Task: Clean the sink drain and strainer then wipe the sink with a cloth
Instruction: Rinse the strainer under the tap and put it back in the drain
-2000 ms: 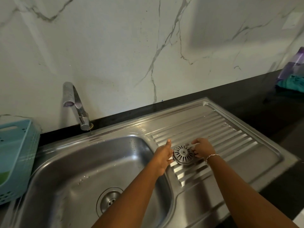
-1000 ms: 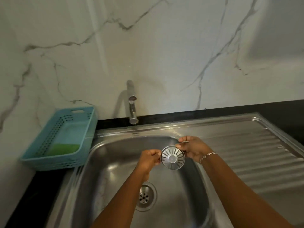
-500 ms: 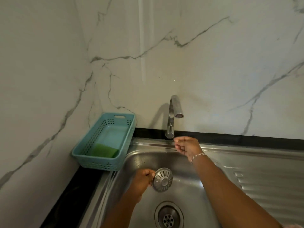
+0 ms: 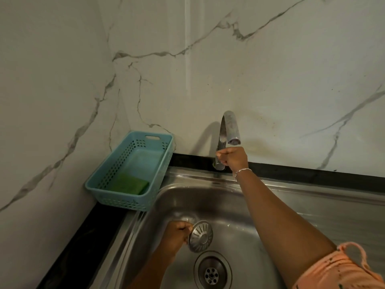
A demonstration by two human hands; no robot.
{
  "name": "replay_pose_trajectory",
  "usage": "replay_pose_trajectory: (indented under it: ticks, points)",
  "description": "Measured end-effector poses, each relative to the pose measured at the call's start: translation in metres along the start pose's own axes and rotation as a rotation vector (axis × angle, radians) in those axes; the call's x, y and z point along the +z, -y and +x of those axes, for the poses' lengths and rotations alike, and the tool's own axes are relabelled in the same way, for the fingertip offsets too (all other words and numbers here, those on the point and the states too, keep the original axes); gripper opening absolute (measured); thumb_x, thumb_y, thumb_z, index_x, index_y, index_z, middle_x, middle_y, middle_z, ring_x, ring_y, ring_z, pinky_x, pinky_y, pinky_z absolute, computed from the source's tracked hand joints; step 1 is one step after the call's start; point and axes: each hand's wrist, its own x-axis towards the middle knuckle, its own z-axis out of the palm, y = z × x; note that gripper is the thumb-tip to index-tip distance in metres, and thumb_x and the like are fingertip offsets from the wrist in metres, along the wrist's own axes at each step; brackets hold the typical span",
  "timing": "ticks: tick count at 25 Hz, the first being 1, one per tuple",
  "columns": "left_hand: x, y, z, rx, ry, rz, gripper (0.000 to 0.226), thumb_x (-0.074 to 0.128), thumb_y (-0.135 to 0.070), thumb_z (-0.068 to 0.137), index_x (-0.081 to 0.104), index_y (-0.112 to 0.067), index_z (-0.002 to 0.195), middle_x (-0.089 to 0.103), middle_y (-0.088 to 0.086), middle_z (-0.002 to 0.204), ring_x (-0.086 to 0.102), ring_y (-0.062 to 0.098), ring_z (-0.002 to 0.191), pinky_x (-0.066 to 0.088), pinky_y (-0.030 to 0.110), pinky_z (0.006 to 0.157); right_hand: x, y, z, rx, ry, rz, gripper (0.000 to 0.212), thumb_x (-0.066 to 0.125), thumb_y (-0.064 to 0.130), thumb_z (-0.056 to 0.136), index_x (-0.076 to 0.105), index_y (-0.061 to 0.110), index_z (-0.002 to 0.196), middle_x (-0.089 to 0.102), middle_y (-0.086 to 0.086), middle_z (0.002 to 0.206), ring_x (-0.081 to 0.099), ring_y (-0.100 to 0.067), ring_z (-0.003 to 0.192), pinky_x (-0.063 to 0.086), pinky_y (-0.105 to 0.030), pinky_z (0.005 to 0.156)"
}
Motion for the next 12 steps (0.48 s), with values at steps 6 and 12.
replay_pose_trajectory:
  ticks: [6,12]
  points:
    - [0.007,-0.003,-0.009,-0.027,0.031,0.034,0.03,0.05,0.0,0.09,0.063,-0.015,0.068,0.06,0.003,0.066,0.053,0.011,0.061,0.044,0.019,0.055,0.005,0.018,-0.013,-0.04,0.277,-0.244,0.03,0.057,0.0,0.087,0.06,-0.005,0.116,0.062,-0.02,0.118,0.056,-0.036,0.115,0.048,-0.024,0.088]
    - [0.017,-0.018,-0.009,-0.042,0.039,0.097,0.017,0.05,-0.003,0.091,0.065,-0.004,0.084,0.058,0.001,0.068,0.051,0.008,0.06,0.041,0.016,0.05,-0.011,-0.005,-0.061,0.292,0.444,0.033,0.016,0.043,0.003,0.095,0.057,0.004,0.102,0.06,-0.019,0.085,0.059,-0.021,0.066,0.054,-0.027,0.065]
